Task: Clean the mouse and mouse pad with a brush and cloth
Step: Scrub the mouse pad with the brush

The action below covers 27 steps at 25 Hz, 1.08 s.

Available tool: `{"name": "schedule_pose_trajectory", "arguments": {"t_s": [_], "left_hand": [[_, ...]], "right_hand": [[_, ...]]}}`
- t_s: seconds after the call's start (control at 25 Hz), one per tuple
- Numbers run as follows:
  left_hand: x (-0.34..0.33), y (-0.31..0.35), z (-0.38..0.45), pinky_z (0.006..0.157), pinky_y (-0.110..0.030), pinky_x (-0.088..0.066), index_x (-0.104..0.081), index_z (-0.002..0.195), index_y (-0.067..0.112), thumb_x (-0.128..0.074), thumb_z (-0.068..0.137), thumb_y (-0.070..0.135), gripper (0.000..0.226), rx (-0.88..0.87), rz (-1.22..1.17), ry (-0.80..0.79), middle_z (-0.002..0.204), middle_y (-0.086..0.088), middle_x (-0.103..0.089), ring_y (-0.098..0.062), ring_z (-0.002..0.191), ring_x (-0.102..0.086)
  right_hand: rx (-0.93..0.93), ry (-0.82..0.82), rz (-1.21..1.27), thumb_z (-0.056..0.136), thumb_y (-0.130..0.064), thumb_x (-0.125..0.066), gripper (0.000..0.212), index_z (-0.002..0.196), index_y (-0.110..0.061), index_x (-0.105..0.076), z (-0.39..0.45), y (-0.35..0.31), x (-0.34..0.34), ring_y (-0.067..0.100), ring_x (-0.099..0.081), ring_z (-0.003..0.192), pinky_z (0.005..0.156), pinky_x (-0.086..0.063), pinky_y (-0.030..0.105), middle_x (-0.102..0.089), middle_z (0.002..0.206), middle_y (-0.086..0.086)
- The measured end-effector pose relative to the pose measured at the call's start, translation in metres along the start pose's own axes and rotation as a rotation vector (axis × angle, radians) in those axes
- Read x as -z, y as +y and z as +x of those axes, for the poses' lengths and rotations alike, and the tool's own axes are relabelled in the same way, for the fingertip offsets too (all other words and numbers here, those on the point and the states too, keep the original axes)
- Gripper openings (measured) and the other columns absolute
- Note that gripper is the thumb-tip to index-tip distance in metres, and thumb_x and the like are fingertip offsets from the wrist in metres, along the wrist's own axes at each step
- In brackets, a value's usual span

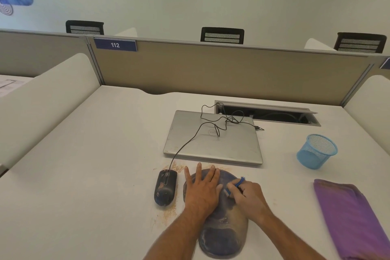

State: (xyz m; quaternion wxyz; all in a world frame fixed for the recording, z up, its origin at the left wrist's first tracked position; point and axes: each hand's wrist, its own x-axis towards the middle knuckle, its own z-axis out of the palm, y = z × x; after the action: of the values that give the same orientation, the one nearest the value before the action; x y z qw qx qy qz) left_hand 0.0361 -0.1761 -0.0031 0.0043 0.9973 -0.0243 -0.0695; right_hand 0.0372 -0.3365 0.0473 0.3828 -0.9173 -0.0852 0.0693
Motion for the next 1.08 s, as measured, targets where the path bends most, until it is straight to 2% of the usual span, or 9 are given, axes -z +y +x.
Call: {"name": "schedule_pose_trajectory", "arguments": {"t_s": [0.12, 0.28, 0.36, 0.44, 0.56, 0.68, 0.84, 1.0, 1.08], "left_hand": [[-0.001, 0.001, 0.0, 0.096, -0.067, 0.038, 0.004, 0.159, 0.032, -0.006, 0.105, 0.053, 0.059, 0.004, 0.001, 0.008, 0.168, 0.01, 0.006, -0.034, 0.151, 0.021], [-0.001, 0.001, -0.001, 0.094, -0.065, 0.04, 0.003, 0.159, 0.031, -0.006, 0.105, 0.054, 0.059, -0.003, -0.008, 0.011, 0.168, 0.009, 0.005, -0.034, 0.151, 0.021], [0.0, 0.0, -0.002, 0.092, -0.064, 0.042, 0.004, 0.159, 0.031, -0.006, 0.105, 0.054, 0.059, -0.002, -0.011, 0.012, 0.168, 0.009, 0.006, -0.033, 0.151, 0.021], [0.001, 0.001, -0.002, 0.091, -0.063, 0.042, 0.005, 0.159, 0.032, -0.006, 0.105, 0.054, 0.059, -0.002, -0.013, 0.009, 0.168, 0.01, 0.007, -0.033, 0.151, 0.021], [0.002, 0.0, -0.004, 0.092, -0.062, 0.042, 0.003, 0.159, 0.031, -0.007, 0.105, 0.053, 0.059, -0.005, -0.037, 0.015, 0.168, 0.009, 0.005, -0.033, 0.151, 0.02], [0.003, 0.002, -0.005, 0.096, -0.063, 0.039, 0.002, 0.16, 0.03, -0.008, 0.106, 0.052, 0.059, 0.001, -0.068, 0.021, 0.168, 0.008, 0.004, -0.032, 0.152, 0.019], [0.006, 0.004, -0.006, 0.103, -0.066, 0.032, 0.001, 0.161, 0.028, -0.008, 0.106, 0.052, 0.06, 0.006, -0.065, 0.004, 0.169, 0.006, 0.005, -0.032, 0.151, 0.02], [0.008, 0.006, -0.008, 0.107, -0.067, 0.028, 0.001, 0.161, 0.028, -0.008, 0.106, 0.051, 0.06, 0.011, -0.074, -0.007, 0.169, 0.006, 0.005, -0.032, 0.152, 0.019], [0.009, 0.006, -0.008, 0.108, -0.068, 0.026, 0.002, 0.161, 0.028, -0.008, 0.106, 0.051, 0.06, 0.011, -0.078, -0.012, 0.169, 0.006, 0.006, -0.033, 0.152, 0.019]], "right_hand": [[-0.005, -0.15, -0.027, 0.088, -0.023, -0.064, 0.04, 0.049, -0.024, -0.052, -0.005, 0.001, -0.003, 0.006, -0.049, 0.048, 0.05, -0.04, 0.02, -0.055, 0.051, -0.007], [0.001, 0.012, 0.039, 0.091, -0.025, -0.063, 0.039, 0.053, -0.026, -0.056, -0.004, 0.004, 0.001, 0.003, -0.052, 0.048, 0.05, -0.041, 0.017, -0.057, 0.051, -0.008], [-0.027, -0.1, -0.029, 0.092, -0.029, -0.062, 0.036, 0.056, -0.024, -0.06, -0.004, 0.0, 0.0, 0.004, -0.056, 0.053, 0.055, -0.044, 0.017, -0.063, 0.058, -0.003], [-0.03, -0.201, -0.001, 0.088, -0.025, -0.063, 0.032, 0.057, -0.017, -0.064, -0.006, -0.002, -0.001, 0.01, -0.057, 0.057, 0.06, -0.049, 0.03, -0.066, 0.063, 0.005], [-0.024, -0.078, 0.185, 0.085, -0.015, -0.065, 0.03, 0.056, -0.013, -0.068, -0.006, 0.002, 0.013, 0.017, -0.062, 0.059, 0.064, -0.052, 0.04, -0.068, 0.063, 0.008], [-0.095, 0.068, 0.216, 0.087, -0.015, -0.063, 0.031, 0.058, -0.013, -0.07, 0.001, 0.013, 0.03, 0.02, -0.065, 0.064, 0.063, -0.053, 0.038, -0.07, 0.064, 0.005], [-0.084, 0.021, 0.059, 0.094, -0.016, -0.056, 0.03, 0.068, -0.016, -0.07, -0.001, 0.027, 0.032, 0.016, -0.065, 0.068, 0.061, -0.05, 0.028, -0.072, 0.072, 0.003], [-0.064, -0.034, -0.002, 0.089, -0.007, -0.053, 0.039, 0.051, -0.015, -0.06, -0.003, 0.033, 0.031, 0.018, -0.057, 0.055, 0.057, -0.045, 0.038, -0.062, 0.057, 0.006], [-0.055, 0.007, -0.003, 0.093, -0.009, -0.052, 0.037, 0.057, -0.012, -0.062, -0.002, 0.035, 0.032, 0.021, -0.059, 0.058, 0.058, -0.045, 0.035, -0.063, 0.06, 0.009]]}}
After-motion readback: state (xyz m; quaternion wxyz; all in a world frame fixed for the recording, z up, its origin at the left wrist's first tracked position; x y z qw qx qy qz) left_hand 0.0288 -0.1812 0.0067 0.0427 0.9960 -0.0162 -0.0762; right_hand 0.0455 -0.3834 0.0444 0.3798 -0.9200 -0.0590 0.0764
